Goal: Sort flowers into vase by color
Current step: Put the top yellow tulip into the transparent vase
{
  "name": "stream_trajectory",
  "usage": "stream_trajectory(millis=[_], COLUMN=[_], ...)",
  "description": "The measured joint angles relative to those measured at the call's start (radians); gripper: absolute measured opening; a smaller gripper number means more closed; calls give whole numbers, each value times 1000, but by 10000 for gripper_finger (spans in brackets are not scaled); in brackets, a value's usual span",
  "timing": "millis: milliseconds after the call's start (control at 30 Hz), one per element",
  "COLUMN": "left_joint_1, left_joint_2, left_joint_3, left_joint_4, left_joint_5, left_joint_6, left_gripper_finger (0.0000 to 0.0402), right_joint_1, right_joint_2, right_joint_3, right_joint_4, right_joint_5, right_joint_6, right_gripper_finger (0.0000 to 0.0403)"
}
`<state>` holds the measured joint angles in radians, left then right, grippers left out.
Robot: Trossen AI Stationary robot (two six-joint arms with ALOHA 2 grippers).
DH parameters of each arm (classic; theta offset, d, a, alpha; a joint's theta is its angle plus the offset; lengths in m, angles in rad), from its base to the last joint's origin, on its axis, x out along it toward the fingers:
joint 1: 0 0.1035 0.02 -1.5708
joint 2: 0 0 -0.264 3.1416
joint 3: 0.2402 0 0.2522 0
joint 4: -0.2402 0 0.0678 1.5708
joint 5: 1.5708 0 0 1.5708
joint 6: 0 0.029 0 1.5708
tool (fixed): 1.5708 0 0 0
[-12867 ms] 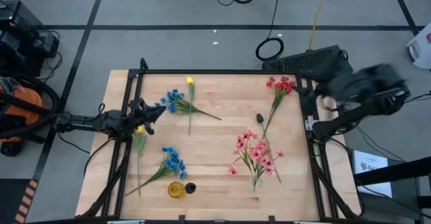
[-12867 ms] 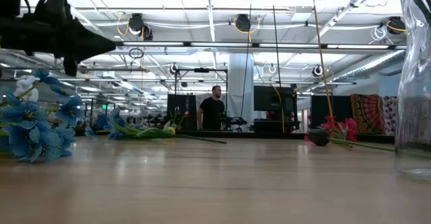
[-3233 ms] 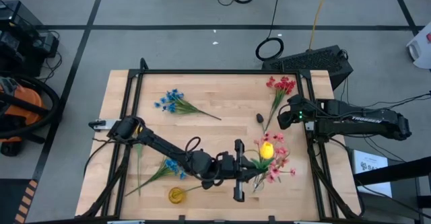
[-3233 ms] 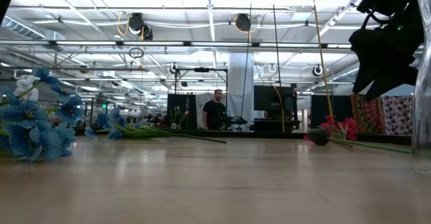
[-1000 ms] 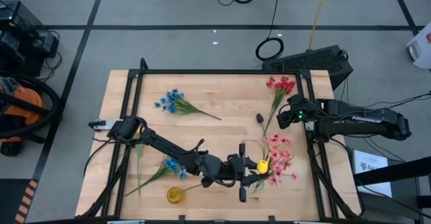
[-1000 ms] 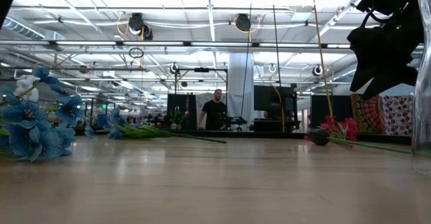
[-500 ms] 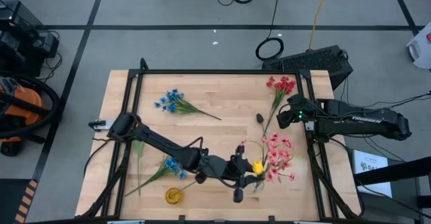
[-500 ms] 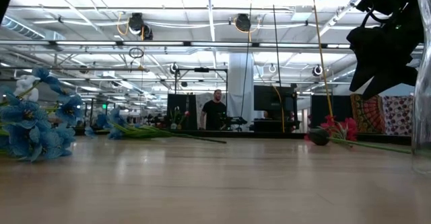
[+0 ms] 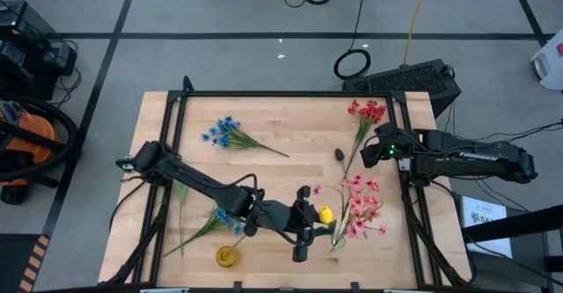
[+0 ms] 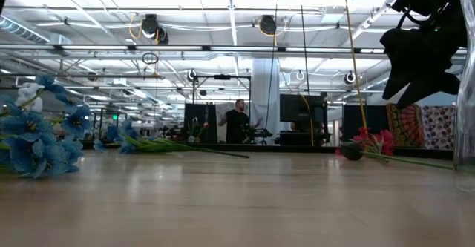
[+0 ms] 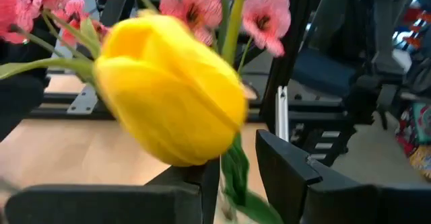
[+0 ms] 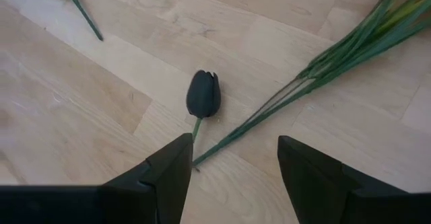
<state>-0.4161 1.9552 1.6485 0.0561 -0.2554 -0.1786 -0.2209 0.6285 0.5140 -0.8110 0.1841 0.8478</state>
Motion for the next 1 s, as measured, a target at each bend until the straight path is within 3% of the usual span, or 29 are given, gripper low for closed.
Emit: stream_trajectory(millis=[267,1000], left_joint_1=[-3,-3], left_joint_2=[-6,-23], left_joint_3=[0,0], left_joint_4=[-67,-135], left_joint_5=[43,43], left_joint_6=[-50,-24], left_gripper_finger=[103,103], right_joint_1=[0,0], right_joint_2=[0,0], right_joint_3=[0,0], right_joint_4=[0,-1], right_joint_5=[0,0], right_joint_6=[0,0], right_gripper_finger=[210,210])
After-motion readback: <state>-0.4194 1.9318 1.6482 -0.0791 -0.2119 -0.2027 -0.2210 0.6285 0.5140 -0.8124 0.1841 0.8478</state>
